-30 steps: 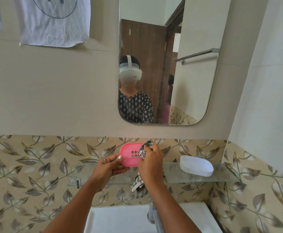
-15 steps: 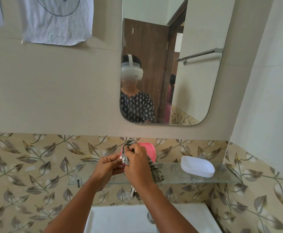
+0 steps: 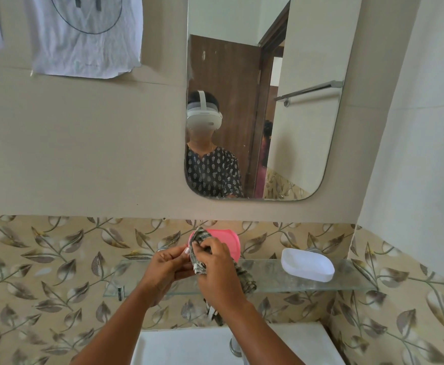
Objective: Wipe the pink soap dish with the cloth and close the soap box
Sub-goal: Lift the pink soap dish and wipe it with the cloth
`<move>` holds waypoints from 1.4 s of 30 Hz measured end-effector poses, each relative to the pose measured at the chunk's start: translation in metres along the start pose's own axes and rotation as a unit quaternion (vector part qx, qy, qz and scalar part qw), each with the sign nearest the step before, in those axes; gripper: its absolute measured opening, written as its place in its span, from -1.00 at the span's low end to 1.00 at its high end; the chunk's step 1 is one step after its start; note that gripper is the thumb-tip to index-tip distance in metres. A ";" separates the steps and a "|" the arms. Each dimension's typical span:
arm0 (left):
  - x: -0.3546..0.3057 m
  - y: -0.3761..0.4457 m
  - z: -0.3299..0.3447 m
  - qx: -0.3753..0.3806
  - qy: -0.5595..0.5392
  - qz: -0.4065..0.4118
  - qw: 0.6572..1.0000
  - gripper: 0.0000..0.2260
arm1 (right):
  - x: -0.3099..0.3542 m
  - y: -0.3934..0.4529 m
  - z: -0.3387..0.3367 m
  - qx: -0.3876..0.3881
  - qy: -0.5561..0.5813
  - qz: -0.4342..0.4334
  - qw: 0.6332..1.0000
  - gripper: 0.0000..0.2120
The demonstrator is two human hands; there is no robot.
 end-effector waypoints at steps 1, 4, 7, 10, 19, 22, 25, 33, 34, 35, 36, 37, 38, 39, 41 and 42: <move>0.000 0.000 0.000 -0.002 -0.001 -0.002 1.000 -0.76 | -0.001 -0.001 0.000 0.000 -0.001 0.003 1.000 -0.51; 0.000 0.001 -0.001 -0.010 -0.010 -0.010 1.000 -0.79 | -0.001 -0.003 0.001 0.001 -0.006 0.004 1.000 -0.49; -0.001 0.001 0.000 -0.012 -0.024 -0.020 0.999 -0.77 | 0.000 -0.004 0.002 0.007 -0.008 0.002 1.000 -0.46; 0.000 0.002 0.000 -0.001 -0.023 -0.023 0.999 -0.70 | -0.002 -0.002 0.002 0.003 -0.004 0.013 1.000 -0.43; 0.000 0.003 -0.001 0.003 -0.008 -0.004 1.000 -0.57 | 0.004 0.000 0.006 -0.011 -0.014 0.011 1.000 -0.44; 0.001 0.003 0.000 0.007 0.006 -0.004 1.000 -0.62 | 0.007 0.002 0.008 -0.012 -0.029 0.015 0.999 -0.45; -0.001 0.001 0.003 0.007 0.016 0.001 1.000 -0.58 | 0.005 0.008 0.008 -0.013 -0.044 0.041 0.998 -0.47; -0.003 -0.002 0.003 0.011 -0.017 -0.012 1.000 -0.59 | -0.009 0.010 0.000 -0.012 -0.073 0.078 0.994 -0.43; -0.004 -0.003 0.004 0.011 -0.025 -0.013 1.000 -0.57 | -0.015 0.010 -0.002 -0.014 -0.080 0.092 0.992 -0.44; -0.004 -0.003 0.004 0.011 -0.033 -0.013 0.999 -0.56 | -0.024 0.011 -0.005 -0.017 -0.088 0.114 0.989 -0.46; -0.004 -0.003 0.003 0.011 -0.037 -0.013 0.999 -0.55 | -0.033 0.011 -0.008 -0.016 -0.095 0.139 0.986 -0.48; -0.004 -0.002 0.003 0.010 -0.039 -0.013 0.999 -0.54 | -0.042 0.010 -0.011 -0.013 -0.102 0.162 0.981 -0.50; -0.003 -0.001 0.002 0.009 -0.040 -0.015 0.999 -0.53 | -0.050 0.010 -0.013 -0.008 -0.107 0.177 0.978 -0.50; -0.002 -0.001 0.002 0.009 -0.042 -0.018 0.999 -0.52 | -0.054 0.010 -0.015 -0.003 -0.111 0.184 0.977 -0.51; -0.002 0.000 0.002 0.011 -0.045 -0.021 0.999 -0.51 | -0.056 0.010 -0.017 -0.001 -0.111 0.186 0.976 -0.51; -0.002 0.000 0.002 0.012 -0.045 -0.020 0.999 -0.51 | -0.055 0.011 -0.017 -0.004 -0.112 0.186 0.976 -0.51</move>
Point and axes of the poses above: each hand's wrist, its own y-axis towards the middle knuckle, its own z-axis out of the palm, x = y × z, the point moved 8 cm from there along y, towards the middle knuckle, and after that the axes turned 13 degrees about -x, right-handed, at the moved point
